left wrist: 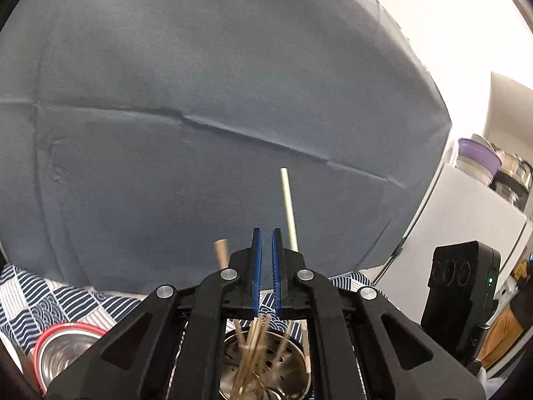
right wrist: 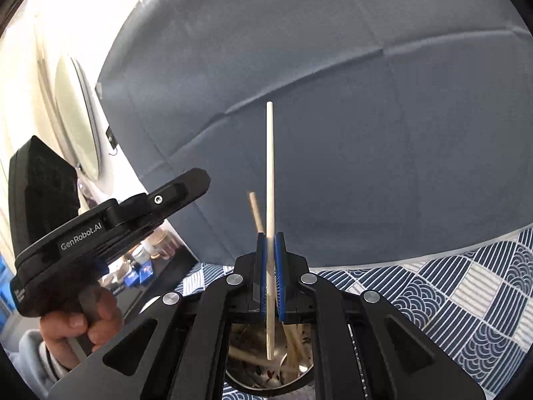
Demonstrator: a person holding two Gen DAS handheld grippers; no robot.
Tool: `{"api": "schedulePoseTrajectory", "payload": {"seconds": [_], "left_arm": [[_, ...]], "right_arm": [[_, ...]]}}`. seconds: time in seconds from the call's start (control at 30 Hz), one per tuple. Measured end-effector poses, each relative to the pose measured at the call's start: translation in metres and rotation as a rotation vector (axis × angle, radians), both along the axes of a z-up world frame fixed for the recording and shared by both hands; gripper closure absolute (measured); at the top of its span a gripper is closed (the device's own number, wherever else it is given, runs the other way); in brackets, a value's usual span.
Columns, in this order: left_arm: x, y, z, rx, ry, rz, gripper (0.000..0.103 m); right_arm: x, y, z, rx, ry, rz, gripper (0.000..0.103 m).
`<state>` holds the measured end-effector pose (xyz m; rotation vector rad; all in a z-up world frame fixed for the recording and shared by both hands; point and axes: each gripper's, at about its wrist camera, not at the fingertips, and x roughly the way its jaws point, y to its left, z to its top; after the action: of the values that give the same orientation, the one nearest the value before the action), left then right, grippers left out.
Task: Organize utensils
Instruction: 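Lift both chopsticks upright and carry them over the black holder, then open the left tool to drop its chopstick into the holder while the right tool holds its chopstick above it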
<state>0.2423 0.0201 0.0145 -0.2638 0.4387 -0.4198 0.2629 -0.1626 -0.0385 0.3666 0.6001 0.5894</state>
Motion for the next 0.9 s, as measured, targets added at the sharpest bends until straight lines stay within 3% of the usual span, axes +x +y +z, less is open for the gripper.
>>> {"api": "schedulePoseTrajectory", "payload": {"seconds": [0.37,0.67,0.73,0.9], "left_arm": [[-0.005,0.01,-0.014,0.034,0.012,0.023,0.097],[-0.019,0.021,-0.017,0.013,0.032,0.027,0.086],[-0.023,0.021,-0.018,0.024,0.035,0.026,0.079],[-0.032,0.03,-0.023,0.034,0.051,0.036,0.077]], "right_arm": [[-0.027,0.004,-0.03,-0.037,0.012,-0.001,0.098],[-0.036,0.017,-0.037,-0.145,-0.026,-0.048,0.098],[-0.035,0.022,-0.038,-0.16,-0.033,-0.054,0.098],[-0.032,0.037,-0.041,-0.183,-0.045,-0.059,0.098]]}}
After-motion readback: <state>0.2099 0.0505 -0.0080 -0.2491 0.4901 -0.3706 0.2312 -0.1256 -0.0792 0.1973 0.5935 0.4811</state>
